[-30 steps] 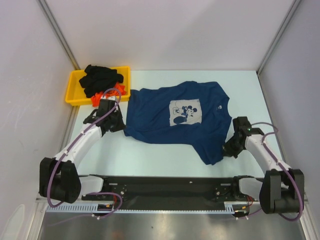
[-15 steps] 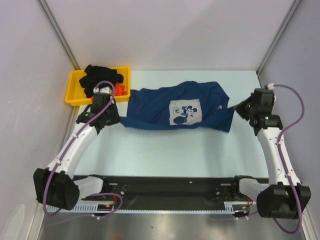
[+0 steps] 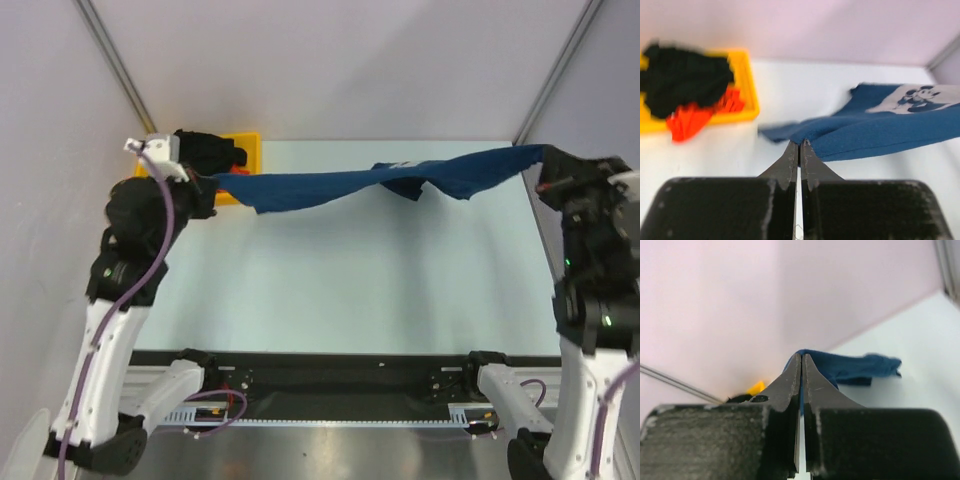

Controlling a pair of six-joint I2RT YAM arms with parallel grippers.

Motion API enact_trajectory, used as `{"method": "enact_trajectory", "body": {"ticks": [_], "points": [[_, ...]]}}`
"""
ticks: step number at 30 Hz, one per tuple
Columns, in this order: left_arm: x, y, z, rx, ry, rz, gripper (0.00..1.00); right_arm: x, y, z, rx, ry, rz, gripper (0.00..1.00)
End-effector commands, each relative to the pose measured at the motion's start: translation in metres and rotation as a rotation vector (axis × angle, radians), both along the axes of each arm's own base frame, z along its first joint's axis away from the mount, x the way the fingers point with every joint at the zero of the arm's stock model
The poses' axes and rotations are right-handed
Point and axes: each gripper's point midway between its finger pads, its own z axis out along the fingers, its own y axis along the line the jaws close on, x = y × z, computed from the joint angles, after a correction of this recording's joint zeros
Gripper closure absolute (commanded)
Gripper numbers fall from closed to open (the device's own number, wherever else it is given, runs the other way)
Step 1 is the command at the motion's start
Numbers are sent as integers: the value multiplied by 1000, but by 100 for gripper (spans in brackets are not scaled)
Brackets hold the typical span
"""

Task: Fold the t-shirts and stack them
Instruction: Flatten the tshirt out

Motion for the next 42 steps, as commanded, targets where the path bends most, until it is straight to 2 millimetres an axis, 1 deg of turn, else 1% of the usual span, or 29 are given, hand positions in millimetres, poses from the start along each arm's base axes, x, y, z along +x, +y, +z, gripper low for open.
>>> {"method": "enact_trajectory", "body": {"ticks": [1, 3, 4, 7, 8, 10, 11, 12, 15, 17, 18, 19, 21, 22, 24, 25, 27, 28, 29, 30, 31, 32, 35, 36, 37, 38, 39, 41, 42], "points": [[-42, -10, 86, 57, -298, -151, 100, -79, -12, 81, -76, -251, -103, 100], [-71, -7, 116, 55, -390, -176, 99, -108, -12, 95, -101, -297, -113, 100], [-86, -3, 136, 58, -444, -174, 100, -132, -11, 115, -105, -355, -120, 100], [-117, 8, 160, 75, -508, -158, 100, -162, -7, 133, -125, -403, -119, 100], [-128, 16, 175, 68, -547, -123, 100, -183, -5, 148, -133, -455, -121, 100], [-145, 24, 194, 72, -607, -107, 100, -187, -5, 153, -144, -441, -121, 100], [-146, 31, 200, 68, -619, -68, 100, -199, -4, 162, -143, -470, -122, 100], [-146, 35, 204, 66, -626, -48, 100, -196, -3, 163, -146, -466, -113, 100], [-130, 30, 206, 89, -611, -51, 100, -163, -2, 154, -154, -409, -93, 100], [-99, 20, 187, 139, -540, -68, 100, -126, -5, 137, -158, -331, -89, 100], [-87, 15, 178, 149, -513, -75, 100, -95, -8, 113, -157, -256, -87, 100], [-76, 11, 169, 158, -492, -79, 100, -78, -9, 100, -156, -221, -86, 100], [-38, -1, 129, 187, -402, -91, 100, -52, -11, 82, -154, -177, -84, 100], [-22, -7, 102, 213, -344, -102, 100, -31, -13, 58, -158, -116, -80, 100], [7, -16, 74, 240, -292, -113, 100, -2, -19, 35, -175, -58, -96, 100], [22, -21, 44, 258, -233, -123, 100, 17, -23, 3, -180, 19, -107, 100], [52, -32, 14, 271, -200, -134, 100, 46, -27, -27, -193, 61, -112, 100], [62, -36, -15, 292, -154, -148, 99, 59, -27, -46, -196, 88, -103, 100], [75, -39, -20, 293, -173, -137, 97, 76, -28, -93, -199, 172, -91, 100], [94, -43, -51, 318, -111, -140, 98, 92, -29, -107, -201, 172, -91, 100], [107, -46, -66, 323, -114, -131, 99, 102, -29, -123, -208, 191, -85, 100], [127, -47, -104, 350, -41, -112, 100, 121, -31, -160, -211, 242, -81, 100], [165, -52, -144, 367, 14, -94, 99, 150, -36, -197, -233, 304, -81, 100], [182, -56, -187, 386, 100, -106, 100, 165, -38, -223, -242, 364, -77, 100], [196, -60, -186, 374, 95, -105, 100, 173, -40, -233, -244, 384, -76, 100], [205, -63, -196, 363, 110, -110, 100, 183, -40, -234, -244, 379, -70, 100], [219, -65, -217, 368, 146, -103, 100, 194, -39, -253, -251, 419, -46, 100], [232, -60, -232, 354, 176, -73, 100, 209, -39, -253, -263, 420, -35, 100], [240, -59, -240, 348, 191, -67, 100, 218, -40, -270, -272, 460, -29, 100]]}}
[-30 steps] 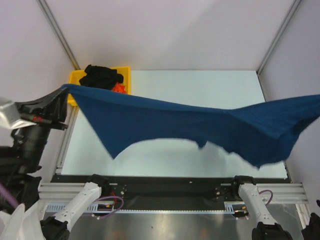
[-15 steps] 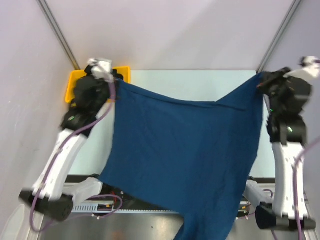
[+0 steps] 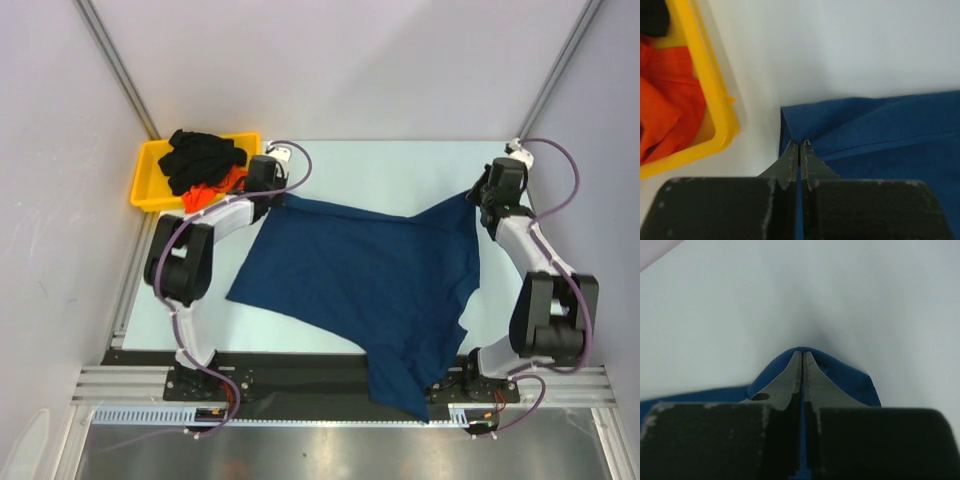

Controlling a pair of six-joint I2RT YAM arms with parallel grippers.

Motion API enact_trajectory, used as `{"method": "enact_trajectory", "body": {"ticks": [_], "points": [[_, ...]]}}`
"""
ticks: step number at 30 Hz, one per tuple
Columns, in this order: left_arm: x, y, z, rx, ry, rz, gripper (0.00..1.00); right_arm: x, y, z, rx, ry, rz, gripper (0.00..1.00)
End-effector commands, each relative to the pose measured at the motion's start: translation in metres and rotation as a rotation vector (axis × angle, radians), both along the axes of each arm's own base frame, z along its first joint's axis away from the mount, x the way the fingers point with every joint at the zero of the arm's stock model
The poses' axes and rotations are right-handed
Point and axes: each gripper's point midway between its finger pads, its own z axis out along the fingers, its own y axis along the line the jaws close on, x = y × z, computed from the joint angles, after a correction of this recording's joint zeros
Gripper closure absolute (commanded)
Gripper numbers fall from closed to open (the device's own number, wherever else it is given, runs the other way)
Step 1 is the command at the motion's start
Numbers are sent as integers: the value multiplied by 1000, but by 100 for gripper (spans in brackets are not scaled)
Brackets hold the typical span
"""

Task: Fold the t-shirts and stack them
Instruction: Flatten the tshirt out, then fold the tshirt

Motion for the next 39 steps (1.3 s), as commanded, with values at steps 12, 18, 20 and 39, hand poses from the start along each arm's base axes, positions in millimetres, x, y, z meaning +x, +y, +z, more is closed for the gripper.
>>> {"method": "enact_trajectory", "body": {"ticks": [12, 18, 20, 39], "points": [[51, 6, 35, -66, -1, 10, 100, 4, 2, 43, 27, 9, -44, 100], [32, 25, 17, -104, 128, 87, 100, -46, 13, 27, 119, 171, -90, 100], [26, 26, 12, -150, 182, 114, 100, -63, 18, 24, 141, 221, -88, 100], [-32, 64, -8, -128, 424, 226, 100, -180, 24, 1, 166, 520, -93, 100]]}}
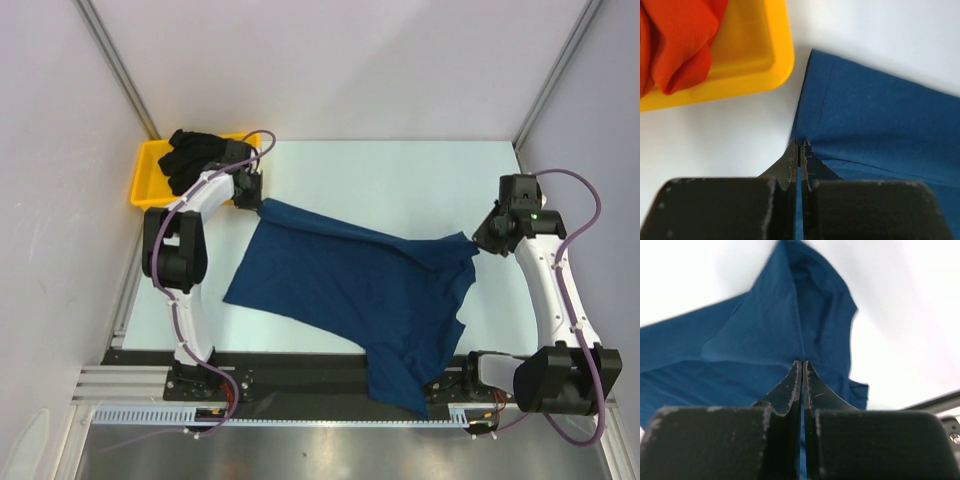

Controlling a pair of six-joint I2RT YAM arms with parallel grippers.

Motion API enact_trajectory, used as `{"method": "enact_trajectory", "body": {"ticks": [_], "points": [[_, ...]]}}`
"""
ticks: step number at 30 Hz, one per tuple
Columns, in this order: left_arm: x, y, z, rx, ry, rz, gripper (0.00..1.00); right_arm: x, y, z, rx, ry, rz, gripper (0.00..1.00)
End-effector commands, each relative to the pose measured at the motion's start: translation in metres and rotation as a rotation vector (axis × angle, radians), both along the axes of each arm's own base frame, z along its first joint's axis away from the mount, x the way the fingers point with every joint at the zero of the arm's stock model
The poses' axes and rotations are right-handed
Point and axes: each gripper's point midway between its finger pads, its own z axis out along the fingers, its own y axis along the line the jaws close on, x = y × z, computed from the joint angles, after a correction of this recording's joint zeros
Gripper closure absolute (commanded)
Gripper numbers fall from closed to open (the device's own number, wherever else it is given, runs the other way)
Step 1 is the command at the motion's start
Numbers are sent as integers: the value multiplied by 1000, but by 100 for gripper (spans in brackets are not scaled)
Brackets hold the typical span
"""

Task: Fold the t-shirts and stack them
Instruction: Fold the tshirt

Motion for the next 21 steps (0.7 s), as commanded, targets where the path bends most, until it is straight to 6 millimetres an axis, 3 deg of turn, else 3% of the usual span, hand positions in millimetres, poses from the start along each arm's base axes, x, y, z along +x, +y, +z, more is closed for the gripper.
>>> {"method": "enact_trajectory", "body": {"ticks": [1, 8, 12, 21], "points": [[-8, 6, 22, -12, -11, 23, 100, -27, -7, -3, -11, 62, -5, 100], [-19, 1, 8, -32, 48, 13, 100, -56, -2, -16, 6, 96, -10, 100], [-27, 2, -2, -24, 70, 12, 100, -80, 2, -34, 32, 152, -32, 100], [-29, 0, -10, -22, 79, 6, 100, -76, -3, -34, 20, 126, -59, 100]]}}
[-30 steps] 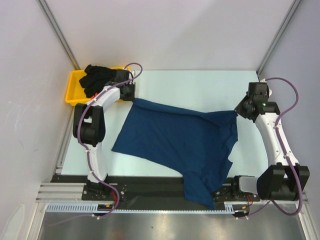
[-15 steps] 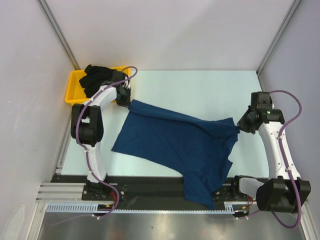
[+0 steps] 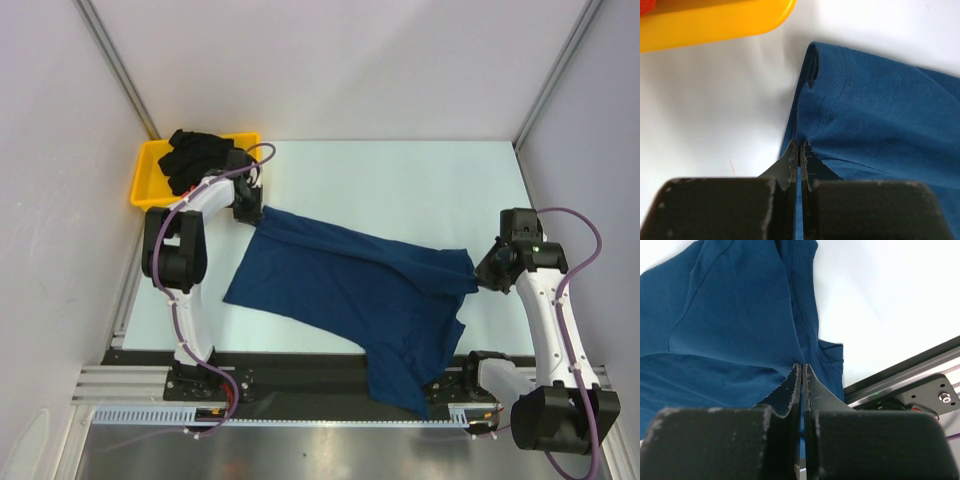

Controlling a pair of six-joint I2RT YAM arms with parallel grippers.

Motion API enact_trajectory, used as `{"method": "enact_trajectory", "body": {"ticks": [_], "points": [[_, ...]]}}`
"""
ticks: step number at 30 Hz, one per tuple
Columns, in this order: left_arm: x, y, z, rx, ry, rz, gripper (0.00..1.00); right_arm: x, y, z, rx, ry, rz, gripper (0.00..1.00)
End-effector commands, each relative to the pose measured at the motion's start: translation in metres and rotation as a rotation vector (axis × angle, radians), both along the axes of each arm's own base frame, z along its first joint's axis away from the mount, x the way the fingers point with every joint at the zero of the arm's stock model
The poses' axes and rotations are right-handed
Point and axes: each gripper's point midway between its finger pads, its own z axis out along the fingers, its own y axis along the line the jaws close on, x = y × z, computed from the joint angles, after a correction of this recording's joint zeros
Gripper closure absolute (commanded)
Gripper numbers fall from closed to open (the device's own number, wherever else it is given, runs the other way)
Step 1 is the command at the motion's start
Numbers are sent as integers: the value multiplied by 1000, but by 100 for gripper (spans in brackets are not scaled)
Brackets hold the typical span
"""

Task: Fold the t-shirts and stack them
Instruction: Fold the tshirt

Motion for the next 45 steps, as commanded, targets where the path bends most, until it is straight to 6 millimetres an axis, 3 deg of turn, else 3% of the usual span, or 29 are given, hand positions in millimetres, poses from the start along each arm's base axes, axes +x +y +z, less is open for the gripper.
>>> {"method": "enact_trajectory", "body": {"ticks": [1, 8, 13, 20, 23, 27, 28, 29, 33, 34, 35, 37, 38, 41, 45], "points": [[8, -3, 18, -12, -56, 7, 100, 6, -6, 5, -22, -23, -19, 100], [0, 7, 17, 36, -46, 30, 99, 6, -7, -5, -25, 8, -10, 100], [2, 6, 14, 30, -41, 39, 87, 1, -2, -13, 4, 41, -9, 100], [3, 16, 32, 71, -78, 84, 75, -35, 13, -39, 87, 188, -52, 100], [3, 17, 43, 67, -102, 94, 78, -46, 19, -46, 116, 231, -44, 100], [-1, 23, 42, 93, -101, 105, 79, -45, 20, -50, 120, 216, -24, 100], [-2, 24, 42, 103, -96, 107, 78, -47, 20, -50, 121, 231, -25, 98], [-4, 25, 44, 107, -96, 112, 71, -49, 20, -50, 123, 253, -26, 85], [-13, 21, 61, 75, -135, 112, 61, -49, 18, -41, 113, 259, -21, 61], [-14, 14, 67, 39, -146, 96, 60, -45, 16, -37, 103, 245, -17, 57], [-17, 9, 68, 18, -145, 85, 60, -35, 12, -31, 85, 210, -16, 45], [-17, -11, 79, -63, -176, 30, 57, -15, 6, -23, 71, 149, -17, 39], [-20, -25, 79, -122, -171, -10, 56, 8, 4, -18, 70, 71, -14, 37], [-21, -50, 80, -219, -168, -67, 54, 52, 1, -17, 85, -15, -17, 34], [-25, -68, 67, -305, -98, -84, 56, 89, 1, -40, 119, 27, 1, 33]]}}
